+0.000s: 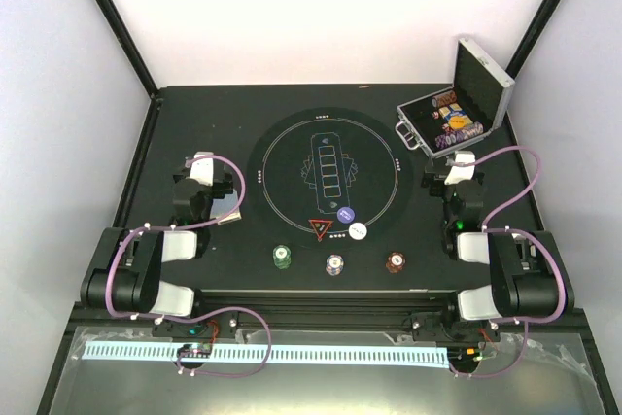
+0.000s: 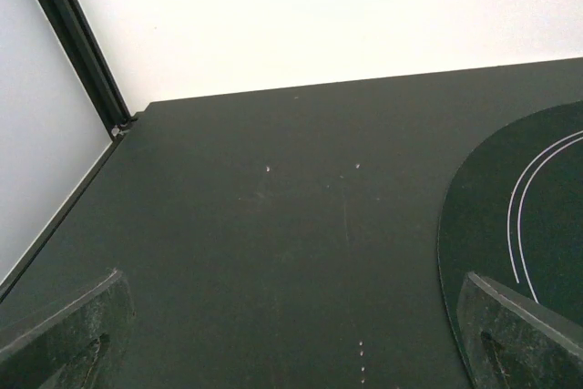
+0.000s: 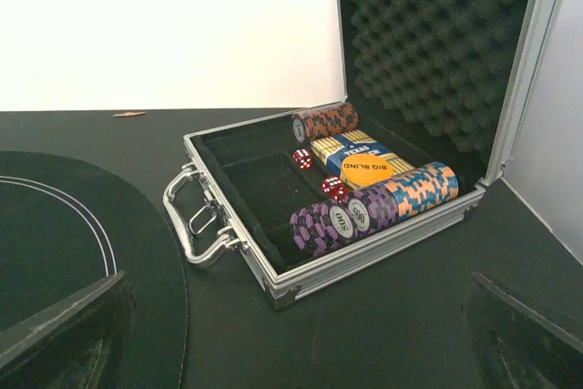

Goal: Distribute texas hold em gaming equipment

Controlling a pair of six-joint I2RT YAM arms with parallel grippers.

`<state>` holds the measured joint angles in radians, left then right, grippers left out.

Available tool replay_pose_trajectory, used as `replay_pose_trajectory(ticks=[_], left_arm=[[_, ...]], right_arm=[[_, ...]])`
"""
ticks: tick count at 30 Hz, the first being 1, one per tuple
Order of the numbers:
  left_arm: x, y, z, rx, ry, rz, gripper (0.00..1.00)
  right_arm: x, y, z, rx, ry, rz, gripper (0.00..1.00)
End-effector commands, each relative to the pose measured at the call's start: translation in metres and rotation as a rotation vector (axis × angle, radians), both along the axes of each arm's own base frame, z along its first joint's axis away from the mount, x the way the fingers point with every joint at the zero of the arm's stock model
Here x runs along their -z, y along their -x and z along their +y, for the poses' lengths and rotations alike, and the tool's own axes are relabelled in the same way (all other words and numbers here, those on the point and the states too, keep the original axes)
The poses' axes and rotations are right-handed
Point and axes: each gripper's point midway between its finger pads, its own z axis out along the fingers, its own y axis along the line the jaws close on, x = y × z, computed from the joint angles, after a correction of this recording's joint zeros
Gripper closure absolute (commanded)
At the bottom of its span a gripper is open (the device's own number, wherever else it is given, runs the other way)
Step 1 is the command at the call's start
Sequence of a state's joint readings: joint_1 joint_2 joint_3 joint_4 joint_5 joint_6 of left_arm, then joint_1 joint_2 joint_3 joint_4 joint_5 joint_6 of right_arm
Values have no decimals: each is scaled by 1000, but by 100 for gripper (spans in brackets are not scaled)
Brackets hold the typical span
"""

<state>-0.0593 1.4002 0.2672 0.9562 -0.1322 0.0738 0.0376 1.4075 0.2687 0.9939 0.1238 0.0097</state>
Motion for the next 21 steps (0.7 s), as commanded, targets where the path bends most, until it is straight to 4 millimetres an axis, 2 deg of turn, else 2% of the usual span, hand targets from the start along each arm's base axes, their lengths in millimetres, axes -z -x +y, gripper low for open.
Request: replay_pose_trajectory(ticks=[1, 13, 15, 16, 17, 21], left_arm=[[-18, -6, 0, -2, 15, -50, 1], [-20, -7, 0, 3, 17, -54, 1], [-30, -9, 3, -5, 24, -84, 1], [-35, -11, 5, -9, 31, -81, 1], [-39, -14, 4, 6, 34, -52, 1], [-60, -17, -10, 119, -3, 56, 1]], right_arm=[[-15, -4, -2, 5, -10, -50, 0], [-15, -5, -2, -2, -19, -50, 0], [-21, 0, -21, 110, -43, -57, 0], [-24, 2, -31, 171, -62, -34, 0], [-38, 5, -39, 221, -83, -55, 0], [-79, 20, -37, 210, -128, -157, 0]])
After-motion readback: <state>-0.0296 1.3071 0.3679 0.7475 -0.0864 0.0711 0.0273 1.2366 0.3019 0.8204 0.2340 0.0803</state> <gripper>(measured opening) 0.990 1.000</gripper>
